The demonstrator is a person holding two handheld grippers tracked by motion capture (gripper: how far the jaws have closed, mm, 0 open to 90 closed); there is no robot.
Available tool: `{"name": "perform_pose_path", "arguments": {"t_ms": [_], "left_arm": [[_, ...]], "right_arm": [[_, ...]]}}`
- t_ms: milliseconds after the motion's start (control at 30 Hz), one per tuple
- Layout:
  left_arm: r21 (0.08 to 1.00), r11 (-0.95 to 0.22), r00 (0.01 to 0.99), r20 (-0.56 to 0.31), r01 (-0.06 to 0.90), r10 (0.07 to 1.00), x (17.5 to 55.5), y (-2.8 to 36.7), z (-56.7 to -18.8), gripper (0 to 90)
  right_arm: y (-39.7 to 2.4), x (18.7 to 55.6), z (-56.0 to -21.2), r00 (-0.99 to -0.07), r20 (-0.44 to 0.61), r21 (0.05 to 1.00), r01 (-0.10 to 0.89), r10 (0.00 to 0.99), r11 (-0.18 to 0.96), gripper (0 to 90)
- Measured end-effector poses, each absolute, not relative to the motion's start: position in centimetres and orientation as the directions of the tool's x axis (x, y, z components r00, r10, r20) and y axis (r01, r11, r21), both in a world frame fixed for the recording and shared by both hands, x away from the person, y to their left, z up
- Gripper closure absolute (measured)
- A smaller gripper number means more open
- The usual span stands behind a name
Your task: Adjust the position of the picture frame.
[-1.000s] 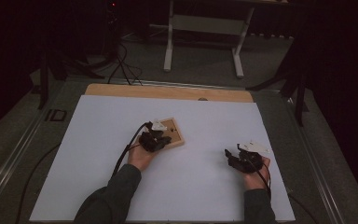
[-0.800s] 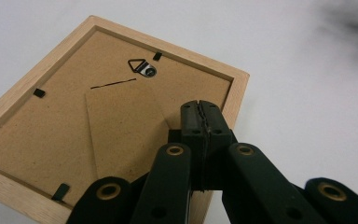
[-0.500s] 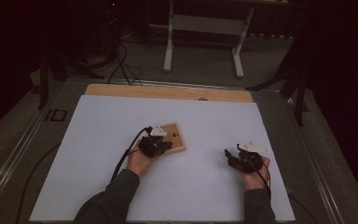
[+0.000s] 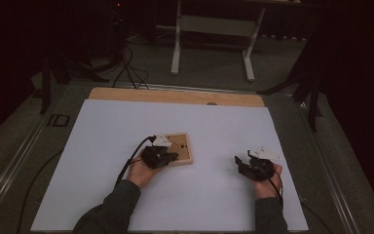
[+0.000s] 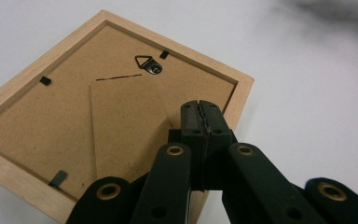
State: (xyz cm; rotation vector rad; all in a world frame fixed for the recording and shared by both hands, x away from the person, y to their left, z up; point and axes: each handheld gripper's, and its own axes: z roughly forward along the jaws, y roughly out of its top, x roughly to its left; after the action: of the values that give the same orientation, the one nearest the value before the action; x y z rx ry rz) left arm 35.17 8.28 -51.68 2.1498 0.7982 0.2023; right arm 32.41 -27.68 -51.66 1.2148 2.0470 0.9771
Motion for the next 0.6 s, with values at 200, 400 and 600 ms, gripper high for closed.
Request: {"name": "perform_pose_path", "arguments": {"t_ms": [200,400,600], "left_arm": [[0.744,-0.474,0.791,-0.118,0.471,0.601,34.8,8.8,-51.7,89.8],[0.749,-0.483,0.789,-0.086,0.454,0.609,34.3,9.4,-51.7,89.8],[0.75,-0.469,0.777,-0.093,0.465,0.622,34.1,9.6,-51.7,89.7]], "right_arm": [[-27.7,32.4,-51.7,-0.432,-0.098,0.811,0.488,0.897,0.324,41.1],[-27.6,32.4,-51.7,-0.433,-0.098,0.811,0.487,0.896,0.324,41.0],[-27.6,32.4,-51.7,-0.435,-0.101,0.81,0.486,0.895,0.328,41.0]]}}
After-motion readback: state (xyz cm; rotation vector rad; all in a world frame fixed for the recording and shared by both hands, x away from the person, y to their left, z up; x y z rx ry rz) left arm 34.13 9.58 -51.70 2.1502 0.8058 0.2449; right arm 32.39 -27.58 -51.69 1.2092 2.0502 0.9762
